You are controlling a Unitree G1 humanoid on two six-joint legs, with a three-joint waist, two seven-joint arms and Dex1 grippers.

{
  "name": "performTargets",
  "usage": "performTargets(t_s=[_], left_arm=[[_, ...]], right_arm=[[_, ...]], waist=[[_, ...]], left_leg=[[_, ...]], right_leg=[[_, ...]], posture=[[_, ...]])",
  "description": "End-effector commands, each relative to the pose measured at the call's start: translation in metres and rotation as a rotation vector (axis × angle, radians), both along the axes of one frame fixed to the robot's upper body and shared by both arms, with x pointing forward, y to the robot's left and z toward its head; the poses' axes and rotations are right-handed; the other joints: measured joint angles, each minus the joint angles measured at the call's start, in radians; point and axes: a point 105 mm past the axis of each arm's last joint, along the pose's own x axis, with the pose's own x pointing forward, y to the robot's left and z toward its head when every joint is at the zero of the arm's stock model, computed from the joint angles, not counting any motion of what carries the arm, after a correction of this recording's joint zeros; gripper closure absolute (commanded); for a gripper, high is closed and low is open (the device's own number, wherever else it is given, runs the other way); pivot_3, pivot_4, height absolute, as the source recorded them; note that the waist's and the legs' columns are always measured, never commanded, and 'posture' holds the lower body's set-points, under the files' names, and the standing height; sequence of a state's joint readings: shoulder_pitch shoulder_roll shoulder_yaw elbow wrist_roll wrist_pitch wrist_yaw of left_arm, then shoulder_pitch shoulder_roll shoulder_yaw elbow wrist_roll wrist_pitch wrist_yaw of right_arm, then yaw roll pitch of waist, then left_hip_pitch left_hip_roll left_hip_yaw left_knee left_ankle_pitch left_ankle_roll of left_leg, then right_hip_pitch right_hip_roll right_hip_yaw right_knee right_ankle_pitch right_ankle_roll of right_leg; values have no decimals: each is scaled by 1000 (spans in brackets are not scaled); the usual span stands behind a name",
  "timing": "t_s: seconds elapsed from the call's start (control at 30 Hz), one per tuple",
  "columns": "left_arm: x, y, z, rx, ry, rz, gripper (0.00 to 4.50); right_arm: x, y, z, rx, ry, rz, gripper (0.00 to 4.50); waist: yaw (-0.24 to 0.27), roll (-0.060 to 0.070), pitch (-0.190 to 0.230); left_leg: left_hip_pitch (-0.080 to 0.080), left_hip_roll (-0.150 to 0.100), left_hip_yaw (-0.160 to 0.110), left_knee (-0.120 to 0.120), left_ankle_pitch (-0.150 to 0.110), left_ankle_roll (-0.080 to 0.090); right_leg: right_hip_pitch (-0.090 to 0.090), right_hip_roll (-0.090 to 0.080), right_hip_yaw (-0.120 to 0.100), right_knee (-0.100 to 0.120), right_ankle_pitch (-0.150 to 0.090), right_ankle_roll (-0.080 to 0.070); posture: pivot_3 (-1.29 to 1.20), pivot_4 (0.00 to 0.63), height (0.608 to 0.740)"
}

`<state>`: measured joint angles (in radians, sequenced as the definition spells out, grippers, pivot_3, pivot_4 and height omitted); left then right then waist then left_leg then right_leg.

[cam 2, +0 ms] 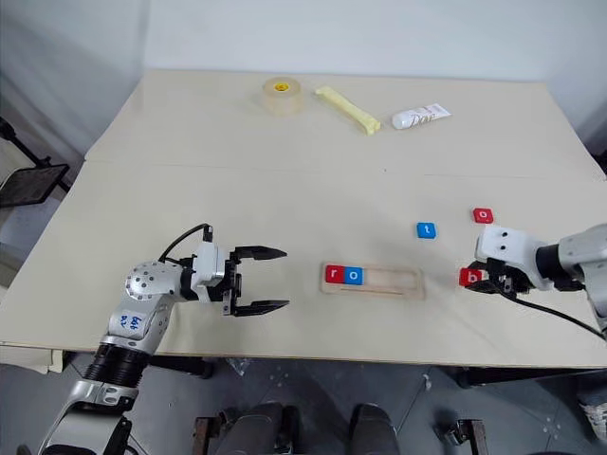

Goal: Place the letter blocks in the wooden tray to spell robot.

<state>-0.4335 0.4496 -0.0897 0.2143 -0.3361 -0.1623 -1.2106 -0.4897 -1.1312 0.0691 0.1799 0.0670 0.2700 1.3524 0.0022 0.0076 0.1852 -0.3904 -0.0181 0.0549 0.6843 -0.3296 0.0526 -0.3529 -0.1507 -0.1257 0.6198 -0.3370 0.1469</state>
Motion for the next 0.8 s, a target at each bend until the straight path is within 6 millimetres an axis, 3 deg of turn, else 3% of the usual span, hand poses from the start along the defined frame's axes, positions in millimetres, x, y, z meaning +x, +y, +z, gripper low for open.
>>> performTargets(t_s=[0.03, 0.27, 0.5, 0.8], left_arm=[[1, -4, 5, -2, -37, -25, 0], [5, -10, 5, -3, -46, -44, 0], [3, -10, 2, 7, -53, -59, 0], [-2, -11, 0, 0, -57, -48, 0]], right_arm=[[-9, 38, 25, 110, -12, 69, 3038], [-10, 68, 27, 138, -18, 109, 3038], [-4, 107, 7, 150, 29, 183, 3038], [6, 122, -5, 120, 34, 196, 3038]], waist=[[-1, 0, 0], [11, 0, 0], [13, 0, 0], [17, 0, 0]], left_leg=[[0, 0, 0, 0, 0, 0], [-1, -1, -2, 0, 0, 0], [-1, -1, -2, 0, 0, 0], [-1, -2, -2, 0, 0, 0]], right_leg=[[0, 0, 0, 0, 0, 0], [0, -1, 0, 0, 0, 0], [0, -1, -1, 0, 0, 0], [-1, -1, -1, 0, 0, 0]], posture=[[0, 150, 740], [0, 150, 740], [0, 150, 740], [0, 150, 740]])
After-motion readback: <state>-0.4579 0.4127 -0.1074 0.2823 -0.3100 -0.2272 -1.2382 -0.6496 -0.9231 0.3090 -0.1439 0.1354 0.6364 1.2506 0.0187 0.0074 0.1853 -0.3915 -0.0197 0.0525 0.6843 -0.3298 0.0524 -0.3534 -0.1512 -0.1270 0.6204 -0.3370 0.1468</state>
